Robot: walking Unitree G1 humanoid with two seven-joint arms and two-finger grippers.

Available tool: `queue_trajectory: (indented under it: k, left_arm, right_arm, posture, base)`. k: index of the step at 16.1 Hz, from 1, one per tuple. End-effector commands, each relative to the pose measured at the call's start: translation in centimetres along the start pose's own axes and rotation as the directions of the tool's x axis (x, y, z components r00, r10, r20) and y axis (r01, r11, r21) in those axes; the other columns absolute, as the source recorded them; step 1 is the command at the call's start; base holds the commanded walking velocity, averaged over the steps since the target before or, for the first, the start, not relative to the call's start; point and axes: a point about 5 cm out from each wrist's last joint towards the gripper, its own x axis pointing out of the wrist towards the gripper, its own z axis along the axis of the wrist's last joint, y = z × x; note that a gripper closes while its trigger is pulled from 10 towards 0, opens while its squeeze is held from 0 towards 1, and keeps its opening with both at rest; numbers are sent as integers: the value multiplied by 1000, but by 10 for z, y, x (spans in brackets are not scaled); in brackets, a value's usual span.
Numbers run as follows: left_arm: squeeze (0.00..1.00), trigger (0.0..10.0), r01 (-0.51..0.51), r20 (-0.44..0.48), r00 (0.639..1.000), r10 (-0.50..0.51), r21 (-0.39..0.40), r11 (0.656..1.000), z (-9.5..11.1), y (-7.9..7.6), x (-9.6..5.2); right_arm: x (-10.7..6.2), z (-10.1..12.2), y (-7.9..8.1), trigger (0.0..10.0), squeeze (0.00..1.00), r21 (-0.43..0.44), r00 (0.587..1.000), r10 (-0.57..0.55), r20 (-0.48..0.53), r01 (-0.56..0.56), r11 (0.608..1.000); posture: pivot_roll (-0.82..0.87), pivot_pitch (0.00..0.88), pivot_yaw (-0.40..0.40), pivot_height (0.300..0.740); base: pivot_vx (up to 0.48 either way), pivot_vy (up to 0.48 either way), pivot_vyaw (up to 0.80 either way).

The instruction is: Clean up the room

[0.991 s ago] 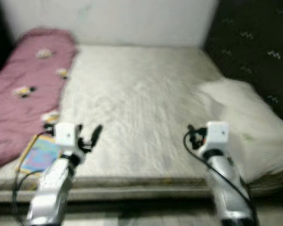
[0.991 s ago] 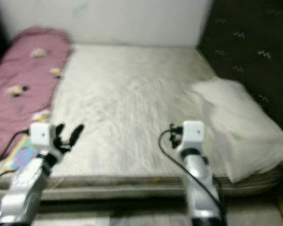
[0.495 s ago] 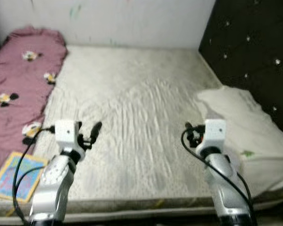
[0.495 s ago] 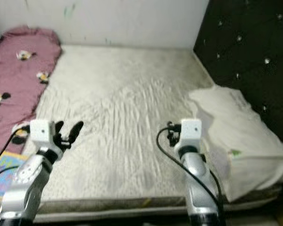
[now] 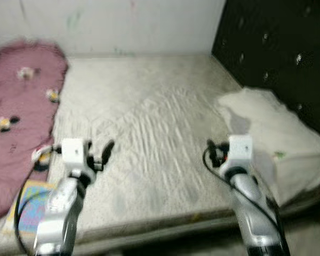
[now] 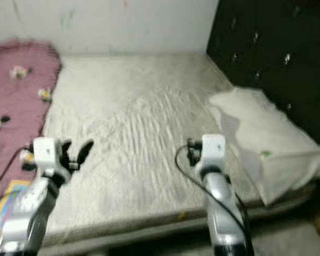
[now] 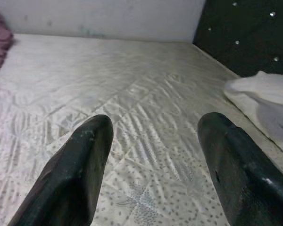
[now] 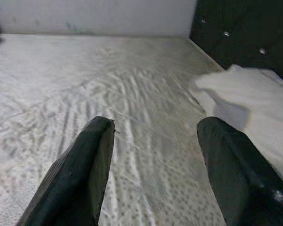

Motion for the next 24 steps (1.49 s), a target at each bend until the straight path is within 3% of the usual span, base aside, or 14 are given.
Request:
queue_trajectory:
  k: [1,15,19,24]
  left_arm:
    - [0,10000,-14,4,1000,14,13,1000,3,5,-1]
    - [0,10000,-23,3,1000,23,22,999,3,5,0]
    - [0,10000,-31,5,1000,31,27,999,3,7,0]
    - [0,10000,-34,9,999,34,28,999,4,7,0]
  right_arm:
    - [1,4,5,10000,0,5,1000,15,17,-16,1000]
    - [3,7,11,10000,0,-22,998,59,39,-58,998]
    - [3,8,12,10000,0,-19,998,59,37,-58,998]
    - [4,6,11,10000,0,-7,998,46,33,-45,999]
  posture:
    - [-18,0,-38,740]
    - [-13,0,-41,740]
    - [-12,0,-41,740]
    - [-14,0,-35,740]
  base:
    - [0,465,0]
    - [0,465,0]
    - [0,462,642]
    - [0,369,0]
